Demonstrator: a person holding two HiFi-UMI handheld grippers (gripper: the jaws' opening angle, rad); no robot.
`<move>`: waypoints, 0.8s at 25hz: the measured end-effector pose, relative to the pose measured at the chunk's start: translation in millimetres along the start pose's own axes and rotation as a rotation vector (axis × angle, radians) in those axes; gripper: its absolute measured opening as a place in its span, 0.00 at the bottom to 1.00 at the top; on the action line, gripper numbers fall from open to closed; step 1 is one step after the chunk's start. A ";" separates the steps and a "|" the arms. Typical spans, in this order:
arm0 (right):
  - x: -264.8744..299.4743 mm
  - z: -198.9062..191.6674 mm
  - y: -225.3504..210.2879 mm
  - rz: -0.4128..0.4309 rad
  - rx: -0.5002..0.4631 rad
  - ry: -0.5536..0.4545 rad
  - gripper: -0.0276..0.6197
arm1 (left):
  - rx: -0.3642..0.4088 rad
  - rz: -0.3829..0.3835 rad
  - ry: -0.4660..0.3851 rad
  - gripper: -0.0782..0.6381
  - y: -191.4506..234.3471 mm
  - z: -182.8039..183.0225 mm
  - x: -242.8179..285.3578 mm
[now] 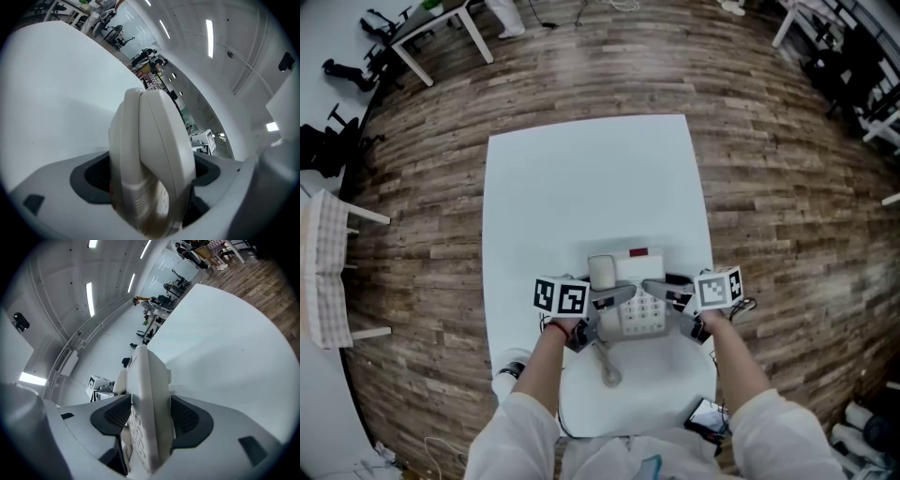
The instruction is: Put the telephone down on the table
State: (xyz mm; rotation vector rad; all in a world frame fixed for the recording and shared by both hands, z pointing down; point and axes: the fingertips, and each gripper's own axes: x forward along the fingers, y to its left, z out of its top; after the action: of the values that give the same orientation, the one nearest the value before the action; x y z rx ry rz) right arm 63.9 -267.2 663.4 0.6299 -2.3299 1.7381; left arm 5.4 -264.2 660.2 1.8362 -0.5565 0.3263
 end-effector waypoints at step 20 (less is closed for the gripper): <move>-18.9 53.9 6.8 -0.088 -0.238 0.015 0.26 | 0.004 -0.013 -0.031 0.76 -1.1 2.7 0.5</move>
State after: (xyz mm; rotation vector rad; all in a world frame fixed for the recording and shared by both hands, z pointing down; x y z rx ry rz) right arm 84.1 -312.1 633.7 0.6631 -2.4095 1.3952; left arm 6.2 -266.7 658.7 1.8508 -0.5649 0.2911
